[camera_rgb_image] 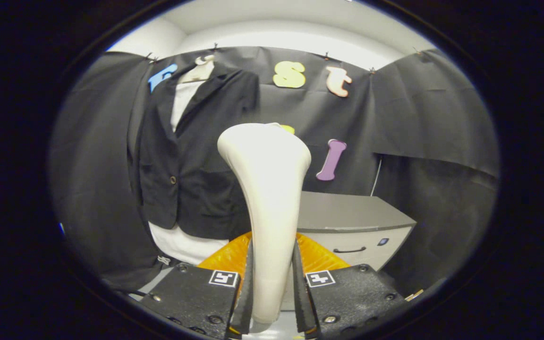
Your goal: Iron the clothes twice with a garment steamer, once on the left side and once on the right side.
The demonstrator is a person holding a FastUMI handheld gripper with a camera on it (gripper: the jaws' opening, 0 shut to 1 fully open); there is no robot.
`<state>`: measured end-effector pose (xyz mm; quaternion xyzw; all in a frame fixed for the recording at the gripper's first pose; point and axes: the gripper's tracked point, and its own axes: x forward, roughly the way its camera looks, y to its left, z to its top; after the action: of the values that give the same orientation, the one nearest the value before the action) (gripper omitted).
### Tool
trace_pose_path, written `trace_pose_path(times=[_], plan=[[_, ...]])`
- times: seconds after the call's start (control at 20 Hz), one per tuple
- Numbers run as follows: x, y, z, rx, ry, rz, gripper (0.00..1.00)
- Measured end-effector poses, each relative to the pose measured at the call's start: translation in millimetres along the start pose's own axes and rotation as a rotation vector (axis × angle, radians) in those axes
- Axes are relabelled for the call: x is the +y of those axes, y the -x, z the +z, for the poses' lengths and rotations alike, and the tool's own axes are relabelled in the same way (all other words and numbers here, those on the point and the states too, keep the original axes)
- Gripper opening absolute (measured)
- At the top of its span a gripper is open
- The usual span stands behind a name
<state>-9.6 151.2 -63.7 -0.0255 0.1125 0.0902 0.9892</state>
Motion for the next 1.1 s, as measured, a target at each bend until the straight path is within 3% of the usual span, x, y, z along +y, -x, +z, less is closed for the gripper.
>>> trace_pose_path(times=[0.35, 0.65, 1.1], plan=[[-131.3, 37.8, 60.6, -0.126, -0.085, -0.051, 0.39], [-219.6, 64.2, 57.8, -0.145, -0.135, -0.072, 0.39], [-274.9, 70.8, 34.3, -0.102, -0.15, -0.051, 0.39]])
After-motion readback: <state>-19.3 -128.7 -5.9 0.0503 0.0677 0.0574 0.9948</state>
